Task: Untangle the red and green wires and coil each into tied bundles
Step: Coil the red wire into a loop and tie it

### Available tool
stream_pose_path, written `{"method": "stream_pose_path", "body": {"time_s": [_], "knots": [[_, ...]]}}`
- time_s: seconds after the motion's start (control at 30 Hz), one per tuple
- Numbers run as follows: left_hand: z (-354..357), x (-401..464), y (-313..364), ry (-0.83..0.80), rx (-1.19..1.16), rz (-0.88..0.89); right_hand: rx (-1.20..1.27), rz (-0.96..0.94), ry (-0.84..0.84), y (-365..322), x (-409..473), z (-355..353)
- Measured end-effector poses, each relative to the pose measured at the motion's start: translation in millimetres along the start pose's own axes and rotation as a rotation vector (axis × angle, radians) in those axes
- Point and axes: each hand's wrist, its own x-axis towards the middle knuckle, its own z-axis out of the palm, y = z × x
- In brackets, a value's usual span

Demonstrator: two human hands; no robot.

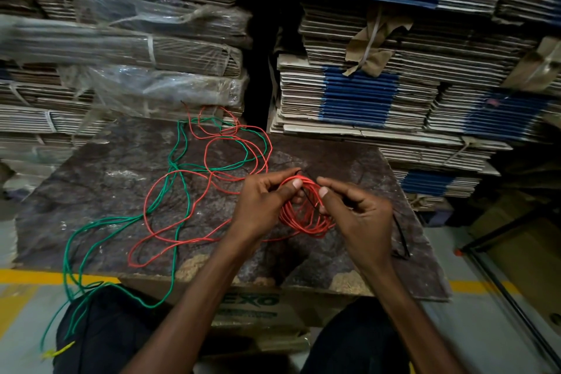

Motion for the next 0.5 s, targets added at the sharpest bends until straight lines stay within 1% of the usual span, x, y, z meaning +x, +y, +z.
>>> {"method": "stream_pose_path", "body": {"time_s": [0.5], "knots": [[-0.9, -1.8, 2.7, -0.002, 0.028, 0.010, -0.023, 0.001, 0.026, 0.1, 2.0, 0.6]]}}
